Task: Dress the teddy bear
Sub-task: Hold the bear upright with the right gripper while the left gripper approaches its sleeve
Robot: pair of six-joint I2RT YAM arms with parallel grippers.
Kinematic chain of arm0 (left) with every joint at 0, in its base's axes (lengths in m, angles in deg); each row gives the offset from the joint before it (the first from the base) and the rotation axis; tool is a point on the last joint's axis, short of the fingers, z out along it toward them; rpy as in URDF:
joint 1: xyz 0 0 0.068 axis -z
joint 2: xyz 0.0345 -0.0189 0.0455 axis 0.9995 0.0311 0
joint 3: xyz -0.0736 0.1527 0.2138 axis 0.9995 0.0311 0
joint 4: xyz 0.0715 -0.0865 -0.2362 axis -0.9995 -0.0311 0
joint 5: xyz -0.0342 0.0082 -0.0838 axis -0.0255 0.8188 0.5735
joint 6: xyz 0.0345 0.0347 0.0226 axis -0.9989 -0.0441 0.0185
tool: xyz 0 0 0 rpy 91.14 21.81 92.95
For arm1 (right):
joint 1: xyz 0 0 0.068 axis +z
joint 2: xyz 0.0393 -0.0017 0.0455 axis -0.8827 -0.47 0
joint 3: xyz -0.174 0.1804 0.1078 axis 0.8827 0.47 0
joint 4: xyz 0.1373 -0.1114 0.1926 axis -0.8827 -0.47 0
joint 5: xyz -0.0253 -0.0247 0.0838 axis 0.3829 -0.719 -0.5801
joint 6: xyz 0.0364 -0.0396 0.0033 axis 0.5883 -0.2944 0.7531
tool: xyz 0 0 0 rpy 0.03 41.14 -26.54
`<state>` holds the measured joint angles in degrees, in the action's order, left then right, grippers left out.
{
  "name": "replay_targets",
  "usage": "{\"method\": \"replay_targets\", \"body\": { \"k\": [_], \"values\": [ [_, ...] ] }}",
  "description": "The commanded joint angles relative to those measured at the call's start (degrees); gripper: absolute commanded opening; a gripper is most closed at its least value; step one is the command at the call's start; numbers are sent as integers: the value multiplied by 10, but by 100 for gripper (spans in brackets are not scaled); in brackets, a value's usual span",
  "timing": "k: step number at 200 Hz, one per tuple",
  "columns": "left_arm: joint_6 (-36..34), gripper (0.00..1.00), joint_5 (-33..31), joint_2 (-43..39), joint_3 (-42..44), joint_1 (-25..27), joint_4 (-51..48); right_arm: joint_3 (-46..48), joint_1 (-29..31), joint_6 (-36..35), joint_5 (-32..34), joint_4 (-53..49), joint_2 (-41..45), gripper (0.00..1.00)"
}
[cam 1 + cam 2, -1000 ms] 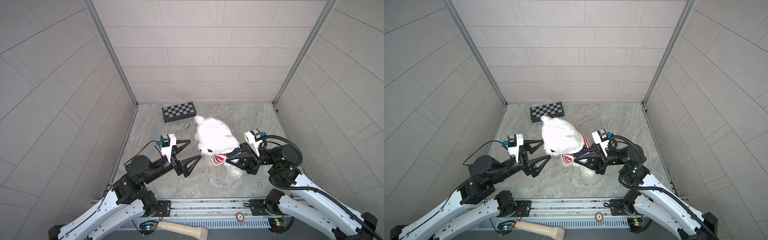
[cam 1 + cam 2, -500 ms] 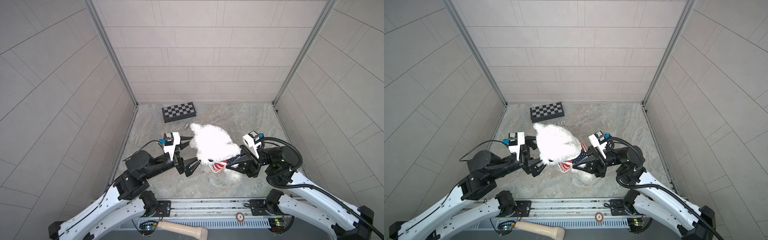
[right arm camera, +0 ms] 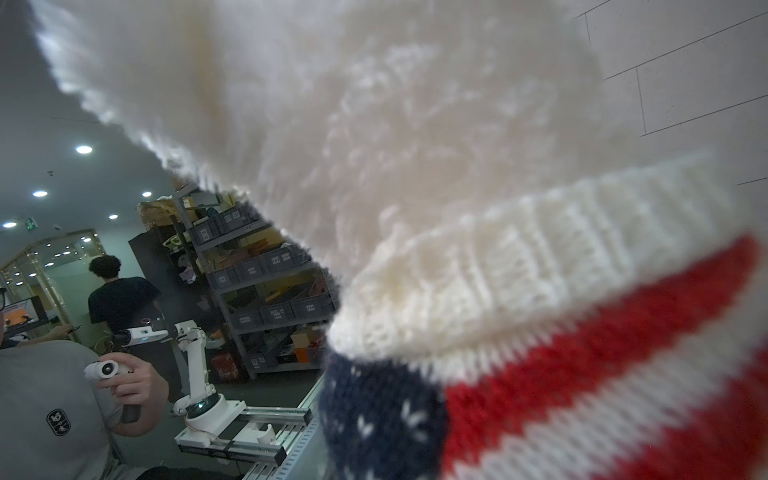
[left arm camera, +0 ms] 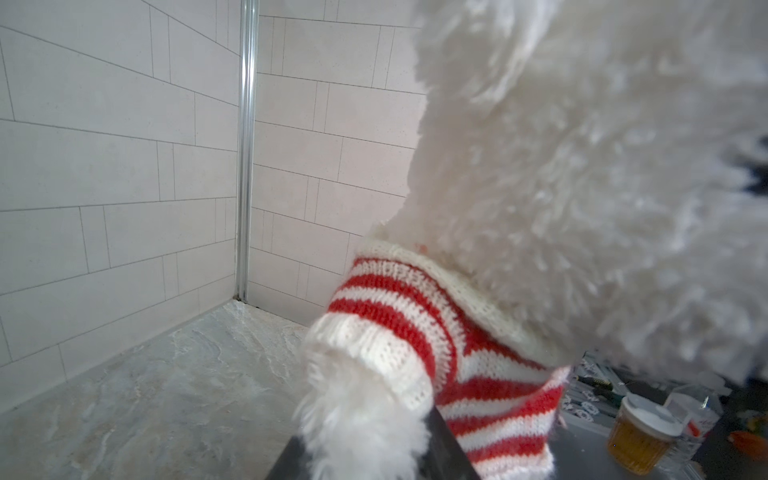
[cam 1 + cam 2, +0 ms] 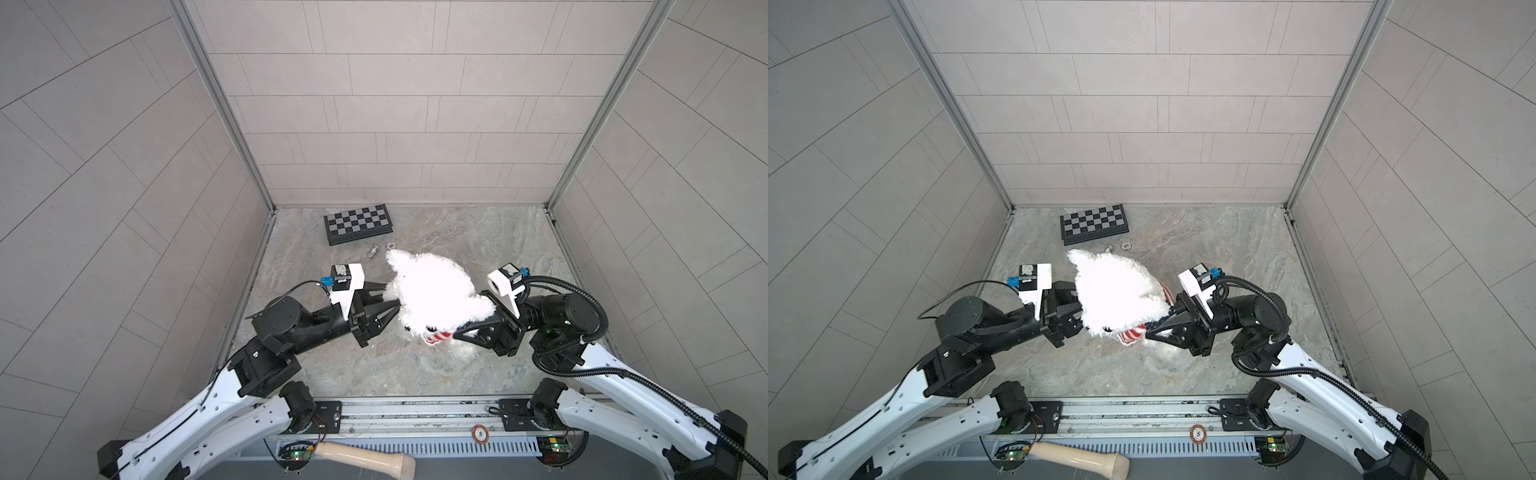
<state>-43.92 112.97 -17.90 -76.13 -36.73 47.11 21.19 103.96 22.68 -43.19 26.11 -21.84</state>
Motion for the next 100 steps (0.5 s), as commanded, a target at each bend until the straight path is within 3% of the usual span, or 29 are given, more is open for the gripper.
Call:
{"method": "replay_targets", "body": {
  "k": [1, 40, 78, 100],
  "values": [
    [0, 25, 8, -10, -11, 0, 16, -15, 2, -17, 0, 1, 9, 0],
    [-2, 0, -33, -25, -13, -1, -12, -21, -2, -70, 24, -79, 14, 0],
    [53, 0, -140, -27, -17, 0, -64, -4, -38, -191, 134, -249, 45, 41],
    [96, 0, -177, -23, -21, -1, -91, 31, -65, -169, 175, -230, 47, 54]
  ]
}}
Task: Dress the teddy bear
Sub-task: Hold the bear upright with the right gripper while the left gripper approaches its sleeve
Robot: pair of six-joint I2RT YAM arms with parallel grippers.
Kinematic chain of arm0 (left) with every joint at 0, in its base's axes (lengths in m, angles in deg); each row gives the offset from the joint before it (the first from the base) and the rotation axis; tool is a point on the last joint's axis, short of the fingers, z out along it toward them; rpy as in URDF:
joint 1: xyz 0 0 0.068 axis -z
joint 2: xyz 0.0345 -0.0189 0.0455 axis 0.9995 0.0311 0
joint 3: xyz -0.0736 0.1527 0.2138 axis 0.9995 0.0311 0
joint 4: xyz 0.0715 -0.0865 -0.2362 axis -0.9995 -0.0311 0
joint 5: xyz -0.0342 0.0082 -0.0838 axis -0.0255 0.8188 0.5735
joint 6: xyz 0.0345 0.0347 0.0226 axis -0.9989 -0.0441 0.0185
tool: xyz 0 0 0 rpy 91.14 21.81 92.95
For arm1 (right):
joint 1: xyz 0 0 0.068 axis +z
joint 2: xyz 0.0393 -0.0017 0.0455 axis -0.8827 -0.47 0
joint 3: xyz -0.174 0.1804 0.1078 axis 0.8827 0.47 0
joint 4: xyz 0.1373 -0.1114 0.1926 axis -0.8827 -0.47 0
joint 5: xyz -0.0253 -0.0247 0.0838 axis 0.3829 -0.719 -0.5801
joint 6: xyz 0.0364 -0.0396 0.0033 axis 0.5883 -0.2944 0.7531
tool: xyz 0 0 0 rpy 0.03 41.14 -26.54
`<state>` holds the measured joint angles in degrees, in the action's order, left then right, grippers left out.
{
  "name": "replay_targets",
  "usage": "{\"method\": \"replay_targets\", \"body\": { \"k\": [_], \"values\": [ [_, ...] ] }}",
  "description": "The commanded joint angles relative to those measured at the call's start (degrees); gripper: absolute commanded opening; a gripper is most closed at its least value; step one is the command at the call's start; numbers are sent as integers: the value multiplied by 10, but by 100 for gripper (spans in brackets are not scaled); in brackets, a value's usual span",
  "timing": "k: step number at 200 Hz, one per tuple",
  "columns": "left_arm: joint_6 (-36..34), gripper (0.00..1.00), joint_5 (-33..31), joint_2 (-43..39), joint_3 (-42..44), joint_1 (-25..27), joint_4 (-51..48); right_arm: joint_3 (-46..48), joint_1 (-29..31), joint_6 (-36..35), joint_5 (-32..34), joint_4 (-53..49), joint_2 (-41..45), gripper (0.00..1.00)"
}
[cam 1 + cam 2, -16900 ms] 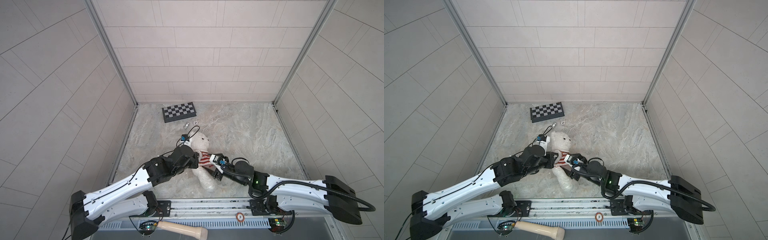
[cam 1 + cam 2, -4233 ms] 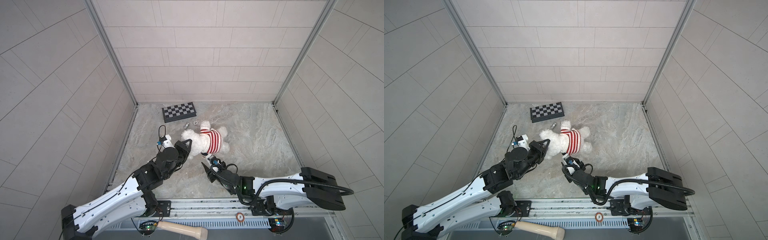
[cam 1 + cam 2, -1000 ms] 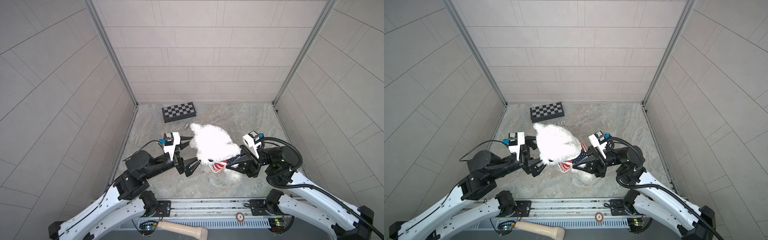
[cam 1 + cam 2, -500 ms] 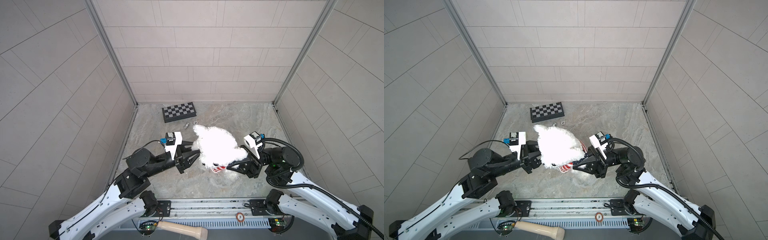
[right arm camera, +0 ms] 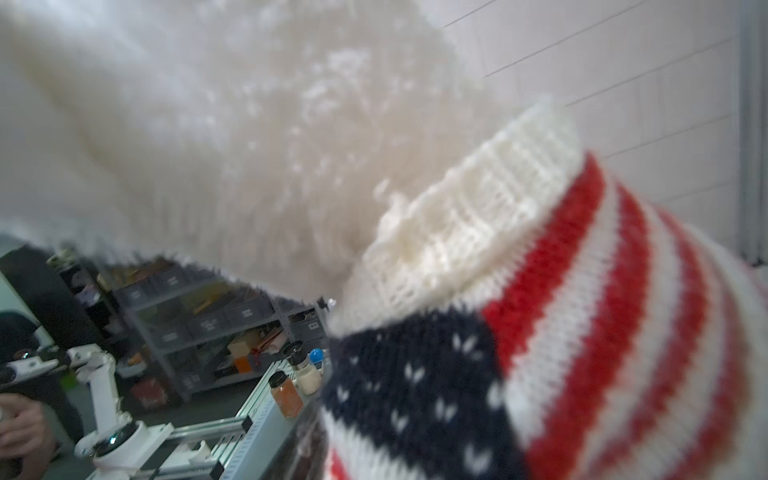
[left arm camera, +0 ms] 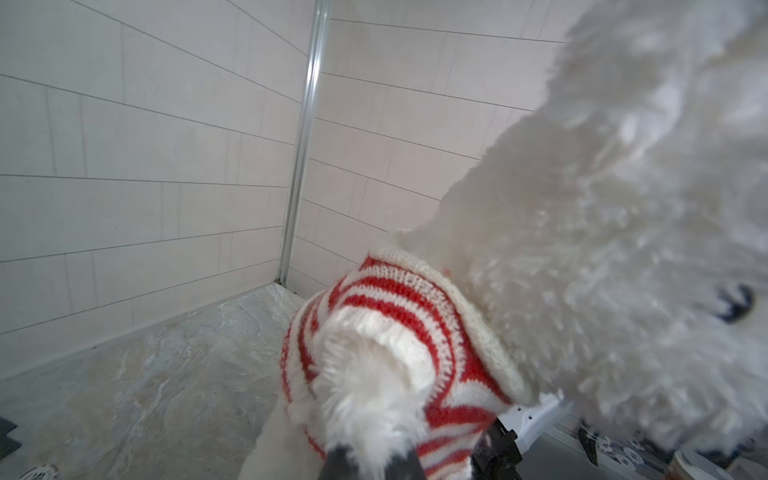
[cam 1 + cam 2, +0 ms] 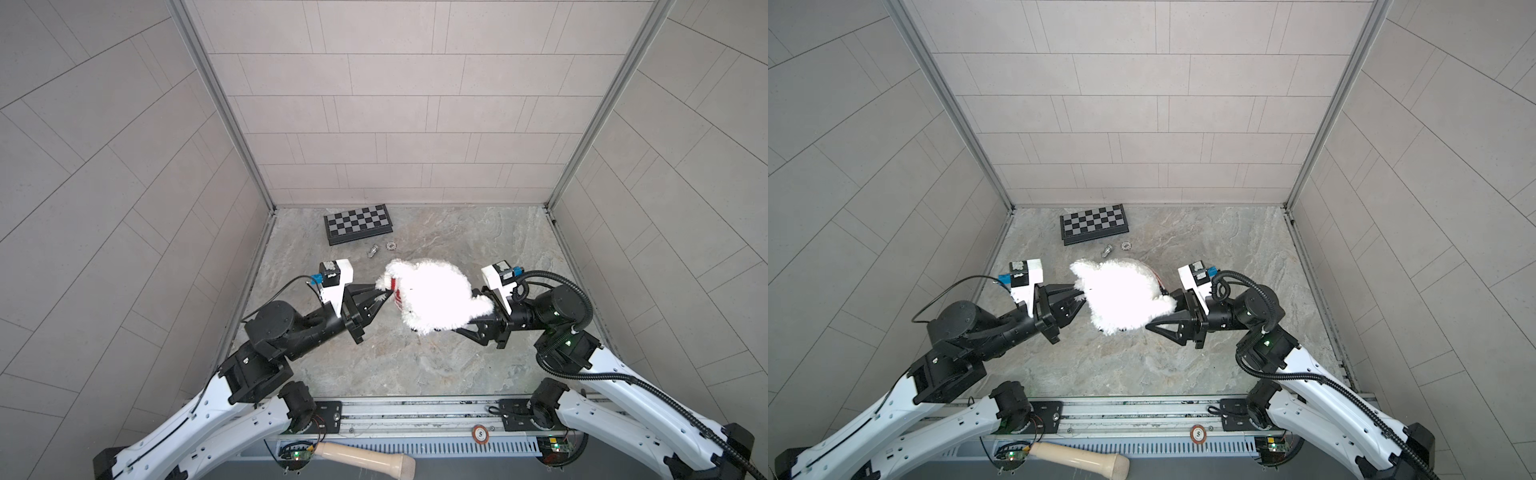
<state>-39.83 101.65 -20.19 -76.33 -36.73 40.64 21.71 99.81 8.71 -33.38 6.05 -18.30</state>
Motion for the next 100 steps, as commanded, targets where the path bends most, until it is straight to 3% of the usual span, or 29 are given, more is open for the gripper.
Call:
{"method": "replay_targets", "body": {
  "k": [1, 28, 68, 100],
  "values": [
    [57, 0, -64, 0, -19, -1, -27, 26, -25, -27, 79, -27, 12, 54],
    [83, 0, -64, 1, -17, 0, -29, 105, -40, -9, 123, 6, 33, 65],
    [118, 0, -53, 6, -37, -1, -33, 190, -43, -15, 183, 15, 102, 66],
    [141, 0, -112, 19, -62, -1, -92, 212, -42, -27, 198, 10, 154, 70]
  ]
}}
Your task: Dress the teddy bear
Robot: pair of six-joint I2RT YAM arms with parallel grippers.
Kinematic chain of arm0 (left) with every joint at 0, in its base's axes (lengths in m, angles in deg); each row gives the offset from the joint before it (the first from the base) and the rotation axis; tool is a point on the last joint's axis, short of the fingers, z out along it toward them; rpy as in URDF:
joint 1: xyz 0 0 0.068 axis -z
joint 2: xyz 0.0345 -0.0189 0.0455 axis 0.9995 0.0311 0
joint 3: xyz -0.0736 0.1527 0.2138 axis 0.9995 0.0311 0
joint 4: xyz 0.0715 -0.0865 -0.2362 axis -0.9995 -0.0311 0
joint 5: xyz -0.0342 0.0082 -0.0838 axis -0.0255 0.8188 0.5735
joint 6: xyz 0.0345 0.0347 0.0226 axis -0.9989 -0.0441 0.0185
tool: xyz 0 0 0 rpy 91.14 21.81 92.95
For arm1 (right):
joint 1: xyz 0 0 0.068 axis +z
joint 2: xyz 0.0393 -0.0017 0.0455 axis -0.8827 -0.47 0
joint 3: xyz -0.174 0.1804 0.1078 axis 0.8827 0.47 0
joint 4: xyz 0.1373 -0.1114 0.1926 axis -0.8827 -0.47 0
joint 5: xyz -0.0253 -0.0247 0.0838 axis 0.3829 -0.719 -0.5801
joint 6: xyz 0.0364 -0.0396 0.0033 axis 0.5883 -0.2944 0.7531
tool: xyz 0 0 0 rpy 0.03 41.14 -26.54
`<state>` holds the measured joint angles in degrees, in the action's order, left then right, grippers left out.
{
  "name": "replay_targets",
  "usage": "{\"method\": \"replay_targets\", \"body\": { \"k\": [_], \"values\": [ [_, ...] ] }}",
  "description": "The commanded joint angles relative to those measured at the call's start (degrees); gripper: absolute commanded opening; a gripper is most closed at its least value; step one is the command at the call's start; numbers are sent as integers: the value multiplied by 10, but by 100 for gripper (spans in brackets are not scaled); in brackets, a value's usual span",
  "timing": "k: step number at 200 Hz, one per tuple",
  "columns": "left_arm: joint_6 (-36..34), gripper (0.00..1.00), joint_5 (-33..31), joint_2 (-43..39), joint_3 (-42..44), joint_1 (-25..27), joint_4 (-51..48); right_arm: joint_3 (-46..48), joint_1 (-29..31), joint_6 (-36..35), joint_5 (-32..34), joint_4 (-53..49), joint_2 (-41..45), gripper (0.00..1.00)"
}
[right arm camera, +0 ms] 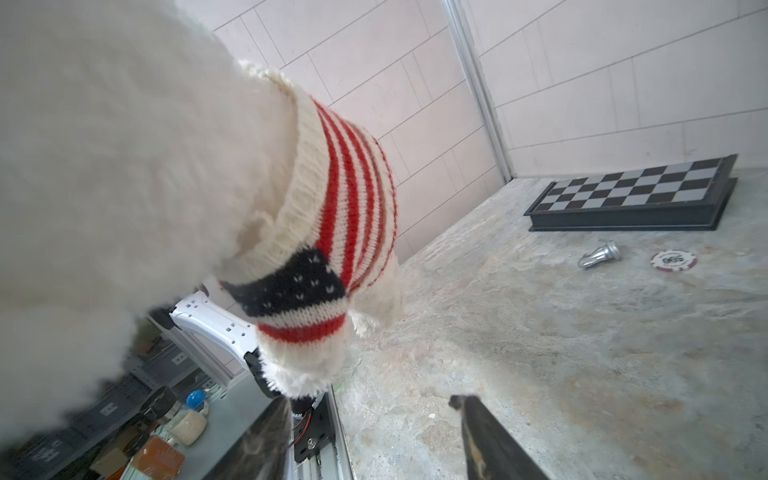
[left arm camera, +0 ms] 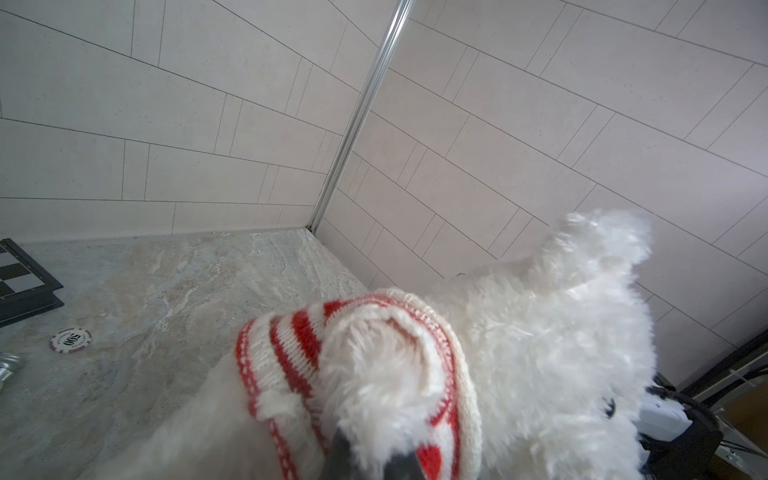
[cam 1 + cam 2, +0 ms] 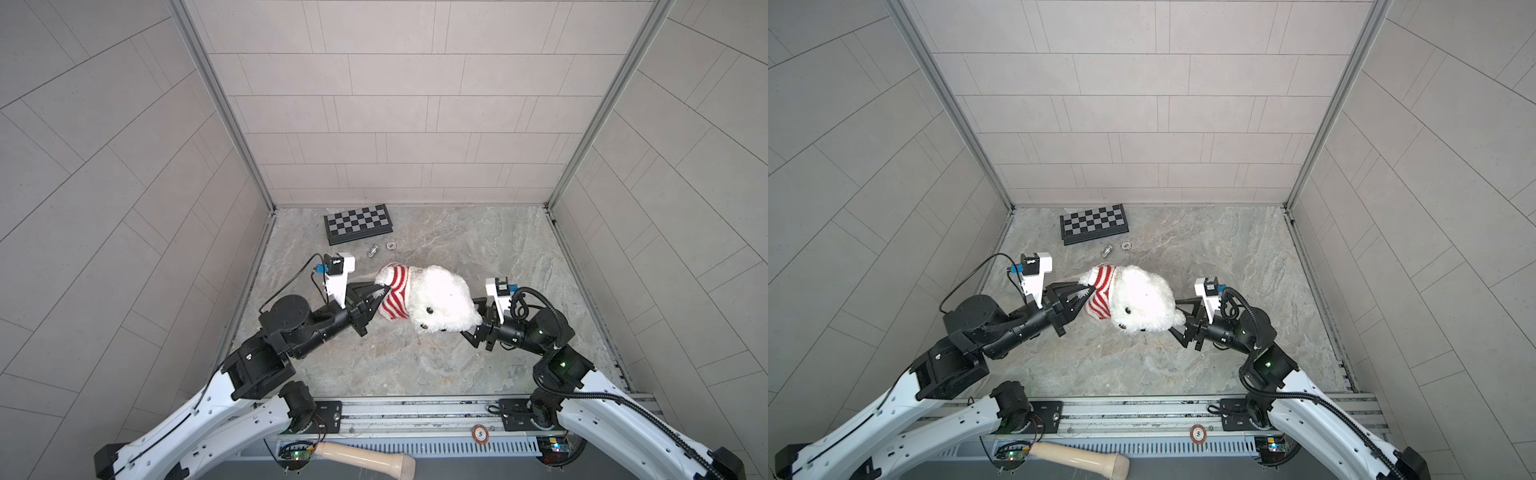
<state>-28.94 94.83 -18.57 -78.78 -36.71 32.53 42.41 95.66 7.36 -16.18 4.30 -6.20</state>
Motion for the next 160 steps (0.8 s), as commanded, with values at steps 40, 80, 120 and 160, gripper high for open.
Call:
{"method": "replay_targets", "body": {
  "k": [40, 80, 120, 160],
  "values": [
    [98, 0, -85, 29, -33, -1, -11, 24, 0, -20, 41, 71, 37, 75],
    [174, 0, -104, 39, -20, -2, 9, 21, 5, -11, 37, 171, -12, 75],
    [233, 0, -120, 28, 3, -2, 33, -11, 20, -29, 42, 205, -98, 75],
    [284, 0, -124, 18, 49, -3, 98, -30, 39, -38, 53, 225, -153, 82]
  ]
}}
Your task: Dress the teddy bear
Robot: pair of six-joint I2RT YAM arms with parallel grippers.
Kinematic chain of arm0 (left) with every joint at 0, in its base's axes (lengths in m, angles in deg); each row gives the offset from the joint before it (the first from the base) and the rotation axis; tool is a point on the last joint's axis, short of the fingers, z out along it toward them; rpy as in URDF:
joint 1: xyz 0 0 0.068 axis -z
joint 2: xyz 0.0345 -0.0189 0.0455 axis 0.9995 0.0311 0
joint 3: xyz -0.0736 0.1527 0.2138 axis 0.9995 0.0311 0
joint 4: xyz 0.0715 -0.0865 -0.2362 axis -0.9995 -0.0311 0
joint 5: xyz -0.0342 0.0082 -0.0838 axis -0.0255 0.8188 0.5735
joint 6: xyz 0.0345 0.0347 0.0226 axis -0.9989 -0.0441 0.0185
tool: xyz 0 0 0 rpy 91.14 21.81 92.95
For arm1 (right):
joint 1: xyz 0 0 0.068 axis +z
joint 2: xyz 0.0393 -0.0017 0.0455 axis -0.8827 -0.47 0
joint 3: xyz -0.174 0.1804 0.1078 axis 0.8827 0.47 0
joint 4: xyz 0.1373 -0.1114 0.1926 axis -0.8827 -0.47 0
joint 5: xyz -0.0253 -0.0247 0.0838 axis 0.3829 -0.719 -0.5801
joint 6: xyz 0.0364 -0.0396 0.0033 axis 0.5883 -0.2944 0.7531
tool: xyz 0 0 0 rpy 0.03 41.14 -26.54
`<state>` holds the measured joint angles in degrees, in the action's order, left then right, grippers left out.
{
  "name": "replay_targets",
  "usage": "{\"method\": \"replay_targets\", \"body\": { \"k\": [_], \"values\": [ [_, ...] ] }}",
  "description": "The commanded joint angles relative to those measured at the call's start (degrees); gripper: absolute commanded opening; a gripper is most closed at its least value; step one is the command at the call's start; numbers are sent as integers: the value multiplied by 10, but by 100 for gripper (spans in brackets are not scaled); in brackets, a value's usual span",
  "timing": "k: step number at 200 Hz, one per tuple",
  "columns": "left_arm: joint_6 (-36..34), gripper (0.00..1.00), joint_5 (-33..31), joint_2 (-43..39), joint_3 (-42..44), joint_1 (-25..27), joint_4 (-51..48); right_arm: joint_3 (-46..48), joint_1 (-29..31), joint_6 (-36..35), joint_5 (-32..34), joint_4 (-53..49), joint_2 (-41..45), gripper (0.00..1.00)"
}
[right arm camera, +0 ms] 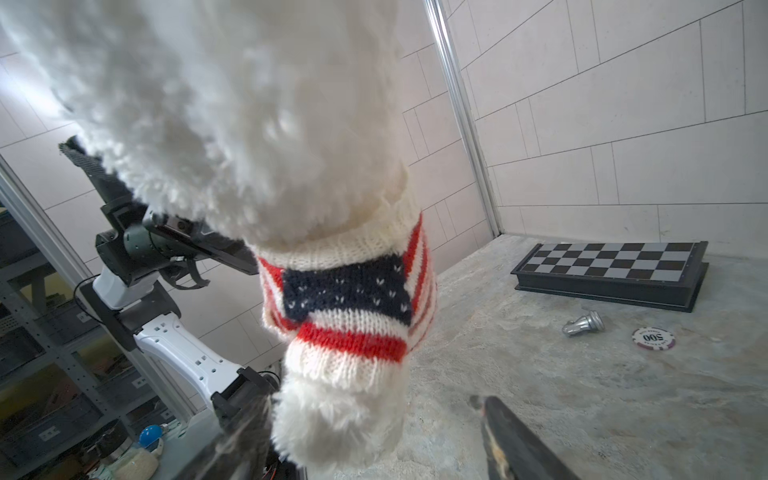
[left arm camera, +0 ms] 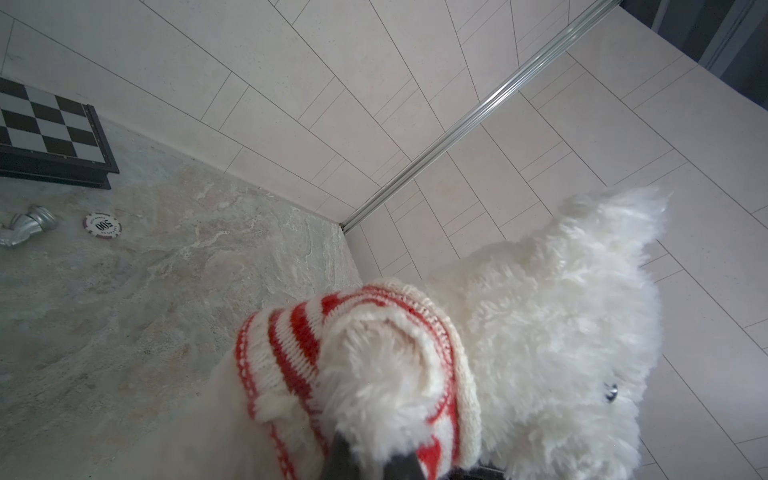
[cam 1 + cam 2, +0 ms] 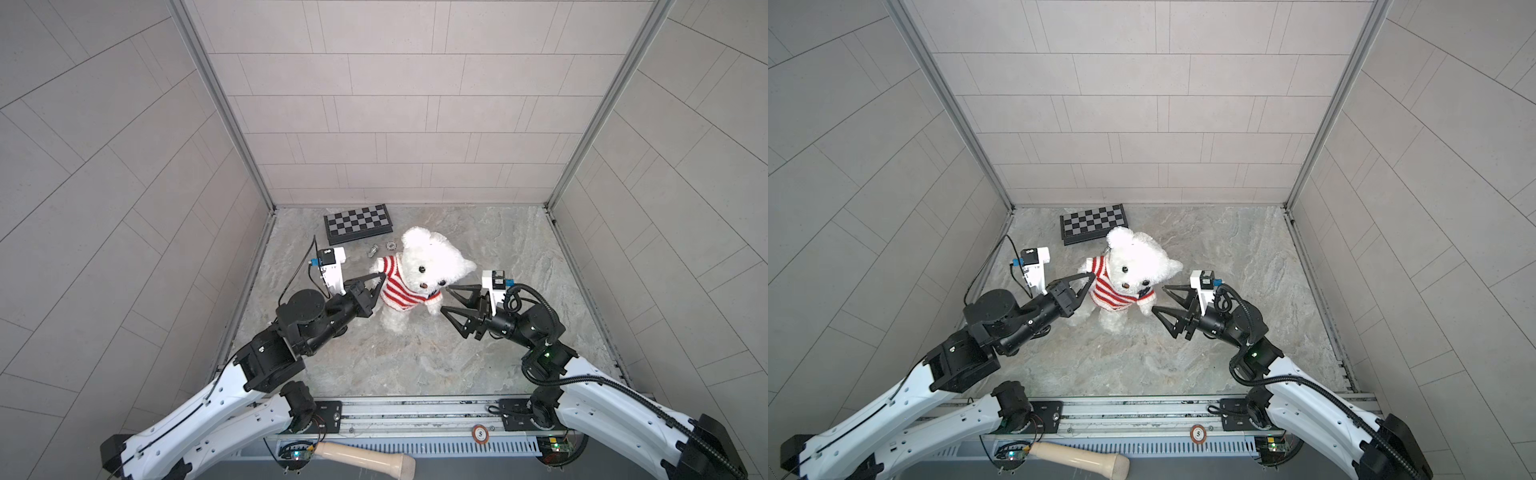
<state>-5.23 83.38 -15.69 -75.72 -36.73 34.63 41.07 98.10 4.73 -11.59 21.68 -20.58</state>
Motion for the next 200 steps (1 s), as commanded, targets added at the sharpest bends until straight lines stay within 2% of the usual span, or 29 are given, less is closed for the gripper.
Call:
{"method": "replay_targets", "body": {
  "k": [1, 20, 36, 64, 93, 108, 121, 153, 183, 200],
  "values": [
    [49, 0, -10, -11, 19, -3, 79, -17, 15, -12, 8, 53, -10, 82],
    [72, 0, -15, -18, 30, -4, 99, 12, 40, -21, 28, 110, -5, 79],
    [97, 0, -33, -33, 47, -5, 119, 54, 67, -61, 56, 140, 12, 78],
    [136, 0, -71, -65, 94, -7, 180, 104, 97, -116, 104, 135, 48, 75],
    [153, 0, -60, -66, 101, -7, 207, 103, 98, -205, 135, 104, 50, 66],
    [161, 0, -55, -64, 105, -7, 220, 104, 98, -243, 182, 125, 24, 49],
    [167, 0, -52, -63, 107, -8, 230, 104, 98, -255, 196, 165, -2, 42],
    [190, 0, -35, -53, 108, -11, 240, 75, 105, -285, 192, 265, -90, 40],
    [198, 0, -28, -52, 114, -12, 252, 54, 105, -286, 177, 409, -182, 44],
    [196, 0, -24, -55, 117, -12, 251, 27, 108, -262, 152, 400, -199, 43]
  ]
}}
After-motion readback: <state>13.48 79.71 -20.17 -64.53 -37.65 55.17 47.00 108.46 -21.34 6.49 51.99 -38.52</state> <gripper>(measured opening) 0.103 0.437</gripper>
